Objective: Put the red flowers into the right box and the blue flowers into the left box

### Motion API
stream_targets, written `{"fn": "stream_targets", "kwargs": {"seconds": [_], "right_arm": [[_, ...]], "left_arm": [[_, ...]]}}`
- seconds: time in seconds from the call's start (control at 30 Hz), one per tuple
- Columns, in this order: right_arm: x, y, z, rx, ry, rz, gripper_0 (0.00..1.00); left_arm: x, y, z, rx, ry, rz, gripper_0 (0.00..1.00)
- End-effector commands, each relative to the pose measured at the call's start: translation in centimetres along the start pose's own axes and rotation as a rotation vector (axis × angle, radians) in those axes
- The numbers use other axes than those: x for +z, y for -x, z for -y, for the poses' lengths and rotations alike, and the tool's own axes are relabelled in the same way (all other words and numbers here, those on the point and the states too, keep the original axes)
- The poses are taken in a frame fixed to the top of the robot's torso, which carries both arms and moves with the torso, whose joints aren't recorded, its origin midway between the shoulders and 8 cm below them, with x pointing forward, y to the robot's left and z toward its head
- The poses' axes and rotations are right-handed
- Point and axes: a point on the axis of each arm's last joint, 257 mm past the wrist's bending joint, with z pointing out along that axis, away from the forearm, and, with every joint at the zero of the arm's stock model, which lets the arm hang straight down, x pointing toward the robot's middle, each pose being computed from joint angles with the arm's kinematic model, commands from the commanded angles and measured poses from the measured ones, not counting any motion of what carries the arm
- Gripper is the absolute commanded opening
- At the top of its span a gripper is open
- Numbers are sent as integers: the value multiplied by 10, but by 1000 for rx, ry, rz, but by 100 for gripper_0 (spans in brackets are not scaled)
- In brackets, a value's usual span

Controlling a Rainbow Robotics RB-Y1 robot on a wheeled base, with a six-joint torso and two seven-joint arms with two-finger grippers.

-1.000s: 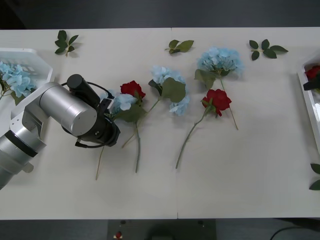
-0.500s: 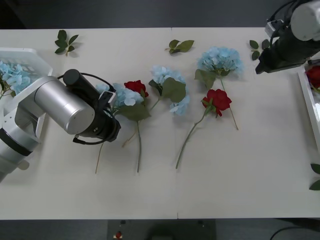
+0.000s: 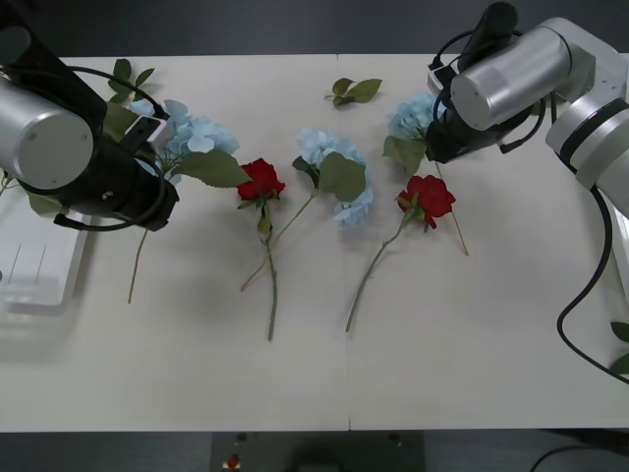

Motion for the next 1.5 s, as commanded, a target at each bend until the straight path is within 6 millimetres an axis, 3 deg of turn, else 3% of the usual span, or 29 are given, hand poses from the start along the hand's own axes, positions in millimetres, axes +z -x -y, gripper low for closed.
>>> {"fn": "stream_targets", "kwargs": {"seconds": [0.03,0.3,0.43,0.9,1.13,1.17,1.27,1.43,1.5], "right_arm": [[0,14,-1,56,-4,27,80],[12,11,-7,60,-2,26,79],[15,9,-6,64,-3,26,79],[33,3,-15,44,-7,36,79],[41,0,-20,56,0,38,78],[41,0,-21,57,2,38,77],[42,-2,-23,56,3,35,60],[46,-4,-25,61,5,36,51],[47,-2,-25,62,4,42,43]], "left_arm": [[-30,19,-23,69,53,46,0],[-59,20,-84,74,178,59,0],[-64,11,-110,38,196,33,0],[-98,-23,-263,-108,356,3,0],[-100,-29,-318,-181,453,28,0],[-99,-31,-321,-185,460,28,0],[-94,-34,-337,-208,481,40,0],[-80,-37,-355,-201,526,59,0],[-71,-40,-359,-199,532,63,0]]}}
